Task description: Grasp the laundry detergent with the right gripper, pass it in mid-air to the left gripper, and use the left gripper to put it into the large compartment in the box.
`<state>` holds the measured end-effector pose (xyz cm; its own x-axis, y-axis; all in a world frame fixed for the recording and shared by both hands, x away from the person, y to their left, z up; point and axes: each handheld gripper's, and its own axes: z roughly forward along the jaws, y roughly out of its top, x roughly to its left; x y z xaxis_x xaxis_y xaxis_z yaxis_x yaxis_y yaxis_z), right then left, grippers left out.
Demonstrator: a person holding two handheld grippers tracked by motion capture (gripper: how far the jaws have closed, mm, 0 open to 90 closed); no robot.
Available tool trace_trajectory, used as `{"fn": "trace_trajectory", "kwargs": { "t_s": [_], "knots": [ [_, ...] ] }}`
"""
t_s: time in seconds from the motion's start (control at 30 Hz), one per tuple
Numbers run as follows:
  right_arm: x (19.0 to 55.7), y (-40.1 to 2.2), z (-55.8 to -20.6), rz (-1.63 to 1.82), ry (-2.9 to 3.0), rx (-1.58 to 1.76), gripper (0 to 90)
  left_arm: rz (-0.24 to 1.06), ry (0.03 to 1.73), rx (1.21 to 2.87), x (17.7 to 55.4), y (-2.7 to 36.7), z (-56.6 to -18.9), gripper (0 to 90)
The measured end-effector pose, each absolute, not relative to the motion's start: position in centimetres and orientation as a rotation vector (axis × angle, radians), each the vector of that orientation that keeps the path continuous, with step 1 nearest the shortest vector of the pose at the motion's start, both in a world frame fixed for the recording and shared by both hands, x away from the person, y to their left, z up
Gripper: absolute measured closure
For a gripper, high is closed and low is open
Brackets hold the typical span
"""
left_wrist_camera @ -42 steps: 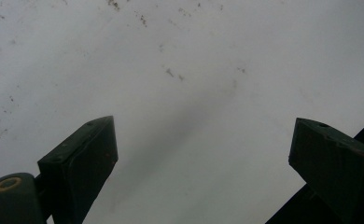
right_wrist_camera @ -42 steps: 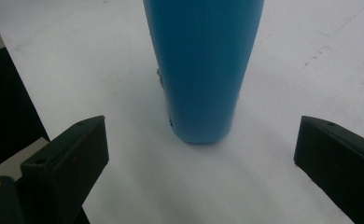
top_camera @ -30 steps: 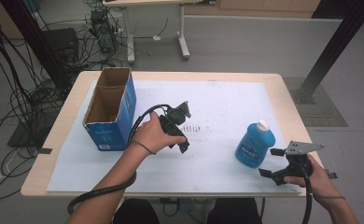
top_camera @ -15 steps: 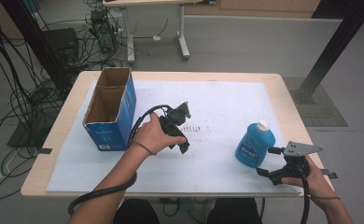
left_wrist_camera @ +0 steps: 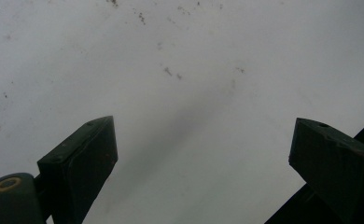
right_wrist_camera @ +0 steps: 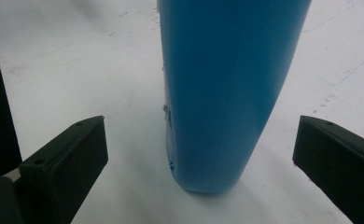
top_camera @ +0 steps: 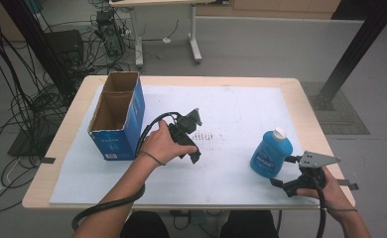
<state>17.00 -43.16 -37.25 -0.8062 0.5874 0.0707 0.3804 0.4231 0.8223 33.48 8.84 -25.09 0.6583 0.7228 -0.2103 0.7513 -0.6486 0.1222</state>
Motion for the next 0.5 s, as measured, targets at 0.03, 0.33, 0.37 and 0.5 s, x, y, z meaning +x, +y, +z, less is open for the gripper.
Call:
{"fn": "trace_trajectory", "kwargs": {
  "t_s": [0.03,0.33,0.37,0.5],
  "knots": [
    [17.00,-43.19,-37.28,1.330,2.448,0.847,3.0,-0.212,1.204,2.676,33.48,8.87,-25.10,8.2],
    [17.16,-43.07,-37.62,1.354,2.431,0.839,2.9,-0.215,1.198,2.685,33.39,8.58,-25.27,8.2],
    [17.20,-43.03,-37.62,1.355,2.431,0.839,2.9,-0.213,1.199,2.686,33.40,8.56,-25.24,8.2],
    [17.32,-42.91,-37.77,1.365,2.425,0.837,2.6,-0.209,1.200,2.686,33.54,8.66,-25.09,8.2]
  ]
}}
